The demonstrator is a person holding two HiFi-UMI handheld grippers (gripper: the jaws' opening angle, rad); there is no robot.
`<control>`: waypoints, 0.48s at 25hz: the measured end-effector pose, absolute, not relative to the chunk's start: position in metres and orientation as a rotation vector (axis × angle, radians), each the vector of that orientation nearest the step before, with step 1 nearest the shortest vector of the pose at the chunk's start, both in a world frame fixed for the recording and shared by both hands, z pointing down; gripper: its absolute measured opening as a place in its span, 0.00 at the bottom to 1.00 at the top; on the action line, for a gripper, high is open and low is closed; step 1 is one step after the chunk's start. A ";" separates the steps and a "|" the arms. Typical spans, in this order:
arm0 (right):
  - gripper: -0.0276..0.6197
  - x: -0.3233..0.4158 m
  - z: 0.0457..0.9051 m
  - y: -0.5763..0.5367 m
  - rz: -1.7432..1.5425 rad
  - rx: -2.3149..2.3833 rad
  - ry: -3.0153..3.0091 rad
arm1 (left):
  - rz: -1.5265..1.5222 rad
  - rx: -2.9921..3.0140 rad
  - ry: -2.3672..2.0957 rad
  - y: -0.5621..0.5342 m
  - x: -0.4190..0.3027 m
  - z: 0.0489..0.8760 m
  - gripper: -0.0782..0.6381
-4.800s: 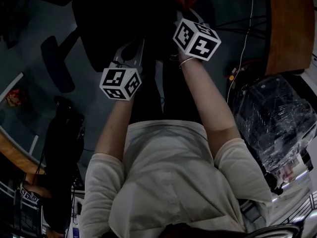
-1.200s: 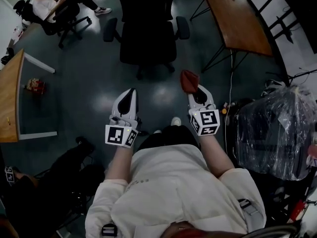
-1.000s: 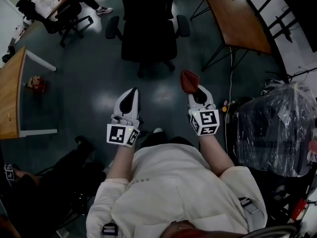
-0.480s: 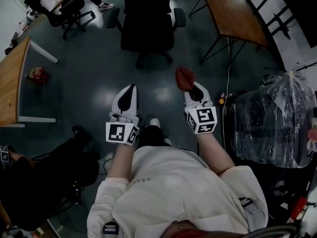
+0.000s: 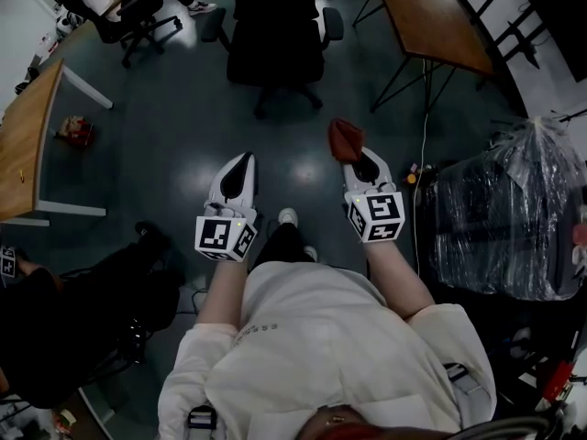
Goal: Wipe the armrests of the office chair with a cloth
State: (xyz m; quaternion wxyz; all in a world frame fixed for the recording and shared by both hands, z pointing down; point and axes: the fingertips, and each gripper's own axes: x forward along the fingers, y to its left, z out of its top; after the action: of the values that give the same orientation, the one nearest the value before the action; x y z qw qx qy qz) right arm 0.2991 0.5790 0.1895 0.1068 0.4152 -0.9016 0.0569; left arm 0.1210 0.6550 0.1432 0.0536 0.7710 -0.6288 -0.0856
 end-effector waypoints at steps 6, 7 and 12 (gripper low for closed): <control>0.11 0.308 0.191 0.583 0.178 1.239 -2.652 | -0.259 2.360 -1.893 0.659 0.133 0.142 0.13; 0.11 0.308 0.191 0.584 0.175 1.242 -2.649 | -0.260 2.361 -1.892 0.659 0.134 0.143 0.13; 0.11 0.307 0.195 0.591 0.170 1.232 -2.643 | -0.284 2.333 -1.887 0.667 0.130 0.148 0.13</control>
State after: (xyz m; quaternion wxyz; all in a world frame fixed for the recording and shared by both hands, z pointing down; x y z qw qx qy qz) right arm 0.3069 0.5912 0.1948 0.1101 0.4191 -0.8994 0.0578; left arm 0.1296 0.6666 0.1482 0.0639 0.7724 -0.6249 -0.0939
